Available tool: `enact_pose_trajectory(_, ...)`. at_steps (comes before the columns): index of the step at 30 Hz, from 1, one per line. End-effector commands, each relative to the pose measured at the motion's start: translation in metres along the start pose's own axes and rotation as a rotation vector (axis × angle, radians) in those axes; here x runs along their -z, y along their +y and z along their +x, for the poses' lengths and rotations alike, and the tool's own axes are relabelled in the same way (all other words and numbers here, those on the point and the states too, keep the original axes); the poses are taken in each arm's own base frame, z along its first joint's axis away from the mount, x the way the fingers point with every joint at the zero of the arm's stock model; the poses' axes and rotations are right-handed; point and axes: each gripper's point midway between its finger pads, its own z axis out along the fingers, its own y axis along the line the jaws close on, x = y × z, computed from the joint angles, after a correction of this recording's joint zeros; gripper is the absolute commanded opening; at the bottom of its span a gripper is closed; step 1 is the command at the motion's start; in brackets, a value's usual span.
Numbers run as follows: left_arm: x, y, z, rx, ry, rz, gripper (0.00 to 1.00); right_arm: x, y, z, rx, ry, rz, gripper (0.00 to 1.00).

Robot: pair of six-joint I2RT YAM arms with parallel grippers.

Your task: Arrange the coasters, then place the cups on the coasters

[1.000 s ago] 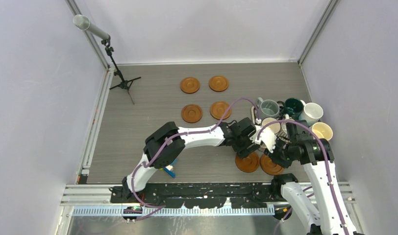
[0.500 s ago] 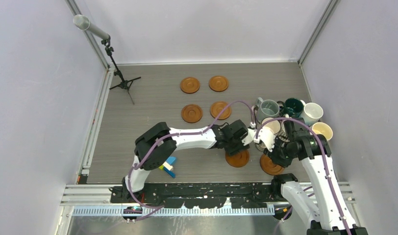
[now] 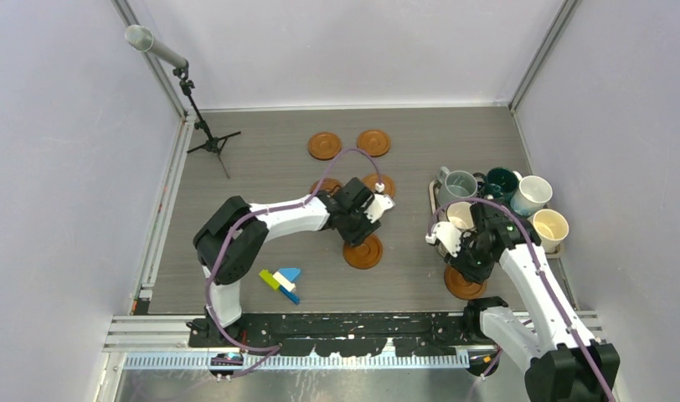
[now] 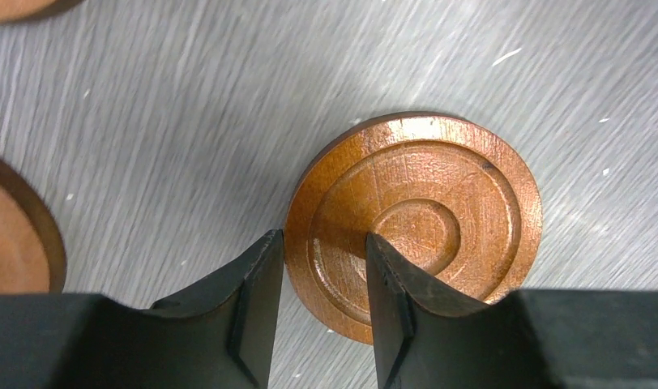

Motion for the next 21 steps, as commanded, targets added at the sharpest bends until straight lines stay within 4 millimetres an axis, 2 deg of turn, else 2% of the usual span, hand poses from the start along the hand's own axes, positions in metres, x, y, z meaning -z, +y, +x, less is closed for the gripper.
enact_pose_trajectory(1,0.016,0.011,0.032,0.066,0.08,0.026,0.41,-0.016,-0.024,0.0,0.039,0.022,0.068,0.3)
enact_pose_trajectory(6,0.021,0.021,0.04,0.11,0.088,0.038,0.4,-0.039,-0.027,0.009,0.062,0.069,0.035,0.3)
enact_pose_trajectory(14,0.038,0.038,0.048,0.14,0.065,0.014,0.38,-0.062,-0.023,0.011,0.076,0.088,-0.022,0.3)
enact_pose_trajectory(21,0.054,0.06,0.067,0.208,0.058,-0.011,0.38,-0.075,-0.016,0.002,0.09,0.094,-0.071,0.31)
